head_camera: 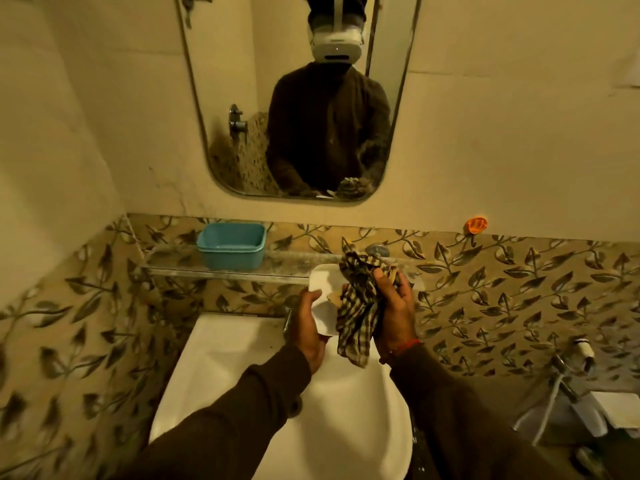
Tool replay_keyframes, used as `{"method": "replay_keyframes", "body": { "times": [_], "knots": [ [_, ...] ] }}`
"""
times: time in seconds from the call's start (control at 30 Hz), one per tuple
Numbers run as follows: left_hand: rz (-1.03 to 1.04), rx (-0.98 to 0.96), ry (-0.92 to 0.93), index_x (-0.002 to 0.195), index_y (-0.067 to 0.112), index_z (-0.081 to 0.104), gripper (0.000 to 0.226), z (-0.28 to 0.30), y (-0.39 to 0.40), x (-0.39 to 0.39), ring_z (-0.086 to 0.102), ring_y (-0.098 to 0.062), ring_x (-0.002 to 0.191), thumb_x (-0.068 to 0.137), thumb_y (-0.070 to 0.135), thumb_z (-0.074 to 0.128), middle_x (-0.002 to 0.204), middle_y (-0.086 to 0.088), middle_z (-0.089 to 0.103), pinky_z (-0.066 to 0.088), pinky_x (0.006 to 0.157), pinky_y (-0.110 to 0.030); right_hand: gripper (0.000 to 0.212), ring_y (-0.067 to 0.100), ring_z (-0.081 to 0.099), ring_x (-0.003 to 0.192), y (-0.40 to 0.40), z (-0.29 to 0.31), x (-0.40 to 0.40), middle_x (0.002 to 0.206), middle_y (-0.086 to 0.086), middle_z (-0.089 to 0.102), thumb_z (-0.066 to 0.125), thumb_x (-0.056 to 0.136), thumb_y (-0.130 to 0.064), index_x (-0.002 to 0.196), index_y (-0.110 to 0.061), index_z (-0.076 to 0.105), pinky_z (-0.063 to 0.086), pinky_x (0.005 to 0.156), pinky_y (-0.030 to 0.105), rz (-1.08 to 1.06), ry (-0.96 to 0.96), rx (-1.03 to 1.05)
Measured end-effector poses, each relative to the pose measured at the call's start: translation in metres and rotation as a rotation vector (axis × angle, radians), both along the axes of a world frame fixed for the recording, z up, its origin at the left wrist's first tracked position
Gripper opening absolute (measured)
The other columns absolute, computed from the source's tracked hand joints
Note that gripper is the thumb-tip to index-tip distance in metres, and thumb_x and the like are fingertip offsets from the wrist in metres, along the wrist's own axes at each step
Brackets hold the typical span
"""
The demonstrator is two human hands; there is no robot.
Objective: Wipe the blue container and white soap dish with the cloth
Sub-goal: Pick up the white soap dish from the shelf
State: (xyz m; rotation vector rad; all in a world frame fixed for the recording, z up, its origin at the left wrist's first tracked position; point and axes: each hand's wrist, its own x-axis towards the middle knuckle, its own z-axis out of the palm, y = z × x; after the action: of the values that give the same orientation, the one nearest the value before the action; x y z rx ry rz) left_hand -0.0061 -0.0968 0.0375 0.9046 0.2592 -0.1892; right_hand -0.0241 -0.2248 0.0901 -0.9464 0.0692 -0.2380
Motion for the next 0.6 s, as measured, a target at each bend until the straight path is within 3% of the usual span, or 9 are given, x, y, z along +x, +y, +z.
{"method": "replay_keyframes", "body": {
  "times": [0.07,0.13,0.23,0.37,0.43,0.47,0.53,0.6],
  "knots": [
    [-0.068,-0.087,-0.045,0.132,0.012,0.063,0.062,0.022,0.013,0.000,0.055,-0.041,0.122,0.081,0.047,0.058,0.130,-0.026,0.063,0.040,0.108,-0.055,0.038,0.037,0.067,0.098,0.013,0.017,0.003,0.113,0.019,0.068,0.071,0.083,-0.025,0.118,-0.013,0.062,0.057,0.080,0.049,0.054,-0.048,-0.005],
    [-0.102,-0.134,-0.116,0.133,0.012,0.063,0.067,0.040,0.028,0.001,0.055,-0.040,0.120,0.082,0.054,0.057,0.130,-0.024,0.063,0.037,0.111,-0.056,0.039,0.035,0.068,0.099,0.028,0.034,0.004,0.114,0.018,0.069,0.070,0.083,-0.027,0.119,-0.015,0.061,0.057,0.081,0.048,0.104,-0.093,-0.044],
    [-0.166,-0.203,-0.206,0.132,0.014,0.066,0.069,0.062,0.049,0.004,0.063,-0.037,0.120,0.090,0.066,0.049,0.133,-0.022,0.064,0.050,0.103,-0.053,0.037,0.034,0.066,0.101,0.045,0.052,0.008,0.113,0.017,0.068,0.067,0.085,-0.028,0.119,-0.014,0.060,0.056,0.084,0.047,0.167,-0.154,-0.103],
    [-0.209,-0.227,-0.247,0.133,0.012,0.064,0.073,0.077,0.071,0.007,0.064,-0.038,0.121,0.094,0.070,0.042,0.134,-0.024,0.063,0.055,0.094,-0.048,0.043,0.037,0.061,0.106,0.063,0.068,0.010,0.120,0.023,0.062,0.057,0.085,-0.015,0.127,-0.009,0.053,0.051,0.090,0.052,0.246,-0.174,-0.107],
    [-0.178,-0.214,-0.287,0.136,0.012,0.062,0.071,0.080,0.077,0.010,0.064,-0.036,0.121,0.095,0.067,0.041,0.134,-0.023,0.063,0.056,0.093,-0.047,0.035,0.031,0.062,0.109,0.070,0.076,0.009,0.119,0.014,0.065,0.057,0.089,-0.009,0.122,-0.018,0.057,0.053,0.090,0.047,0.190,-0.204,-0.300],
    [-0.161,-0.210,-0.293,0.139,0.013,0.059,0.071,0.081,0.078,0.011,0.061,-0.037,0.125,0.095,0.067,0.041,0.137,-0.022,0.062,0.053,0.100,-0.050,0.032,0.025,0.063,0.109,0.073,0.081,0.008,0.116,0.006,0.067,0.058,0.091,-0.010,0.119,-0.025,0.058,0.054,0.088,0.041,0.151,-0.235,-0.449],
    [-0.154,-0.203,-0.288,0.141,0.016,0.058,0.074,0.084,0.077,0.011,0.055,-0.037,0.132,0.093,0.070,0.042,0.141,-0.020,0.059,0.040,0.112,-0.056,0.029,0.011,0.064,0.105,0.080,0.091,0.007,0.110,-0.008,0.068,0.064,0.090,-0.020,0.116,-0.032,0.056,0.054,0.087,0.031,0.070,-0.301,-0.772],
    [-0.168,-0.202,-0.292,0.138,0.018,0.061,0.076,0.088,0.073,0.010,0.054,-0.036,0.133,0.090,0.074,0.042,0.141,-0.019,0.059,0.038,0.114,-0.058,0.034,0.001,0.062,0.098,0.086,0.098,0.007,0.107,-0.015,0.066,0.068,0.086,-0.031,0.117,-0.033,0.053,0.051,0.084,0.020,-0.042,-0.381,-1.070]
  ]
}}
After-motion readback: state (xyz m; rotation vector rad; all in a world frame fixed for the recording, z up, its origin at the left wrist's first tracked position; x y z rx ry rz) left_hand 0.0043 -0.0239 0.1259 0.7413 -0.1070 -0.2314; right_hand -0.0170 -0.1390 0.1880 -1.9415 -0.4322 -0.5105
